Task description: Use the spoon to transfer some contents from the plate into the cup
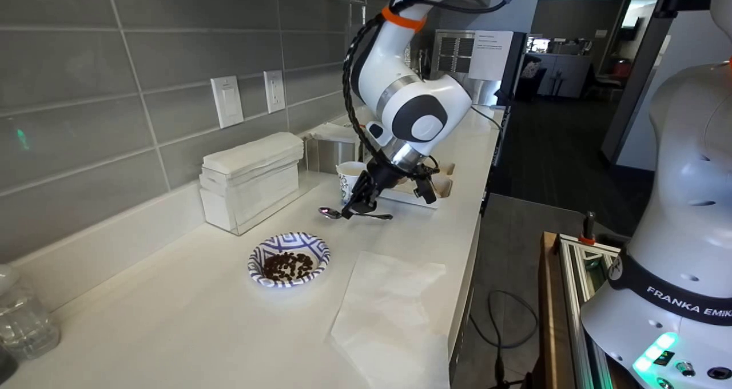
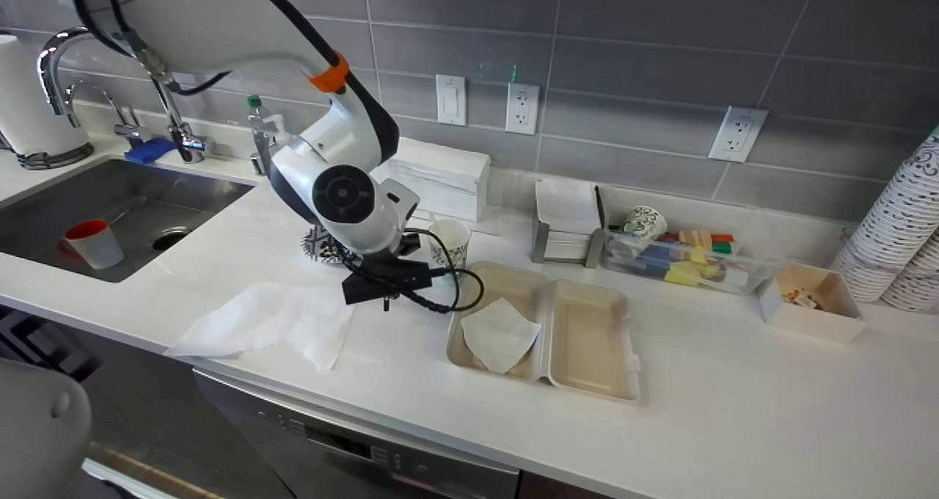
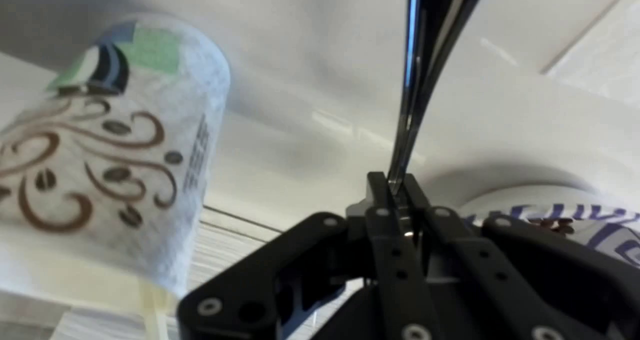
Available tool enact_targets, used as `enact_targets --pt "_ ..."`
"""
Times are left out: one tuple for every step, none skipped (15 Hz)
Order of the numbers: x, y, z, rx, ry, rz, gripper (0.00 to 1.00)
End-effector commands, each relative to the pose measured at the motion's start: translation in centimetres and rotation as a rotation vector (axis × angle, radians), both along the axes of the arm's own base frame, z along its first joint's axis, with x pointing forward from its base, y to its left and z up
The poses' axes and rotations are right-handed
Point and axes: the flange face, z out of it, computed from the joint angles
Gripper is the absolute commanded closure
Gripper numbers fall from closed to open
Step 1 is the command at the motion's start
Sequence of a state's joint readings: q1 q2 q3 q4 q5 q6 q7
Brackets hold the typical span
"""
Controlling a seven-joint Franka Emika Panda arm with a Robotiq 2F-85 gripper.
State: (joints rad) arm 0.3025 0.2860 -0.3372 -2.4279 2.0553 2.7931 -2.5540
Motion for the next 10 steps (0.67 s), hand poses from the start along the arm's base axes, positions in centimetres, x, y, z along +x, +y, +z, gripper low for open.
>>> enact_targets --pt "-2.1 3.7 3.9 -0.062 -0.036 0.076 0.98" --pt "-2.5 5.0 4.7 -0.095 -0.049 0.120 0.98" --pt "-2.8 6.2 5.6 -0.126 -0.065 0.160 0.98" --pt "-3.2 7.4 6.4 -0.155 -0.079 0.197 0.98" --pt "-3.6 8.7 7.1 -0.191 -0.095 0.241 0.98" --pt "-2.6 9.6 9.7 -0.218 -0.111 0.273 0.98" --pt "-2.8 10.6 10.5 -0.242 -0.113 0.294 0.98" --pt "-3.4 11.7 10.9 -0.277 -0.122 0.329 0.98" --pt "-2.7 12.9 13.0 -0.307 -0.148 0.344 0.98" --pt "-2.8 13.9 13.9 -0.331 -0.156 0.351 0.98"
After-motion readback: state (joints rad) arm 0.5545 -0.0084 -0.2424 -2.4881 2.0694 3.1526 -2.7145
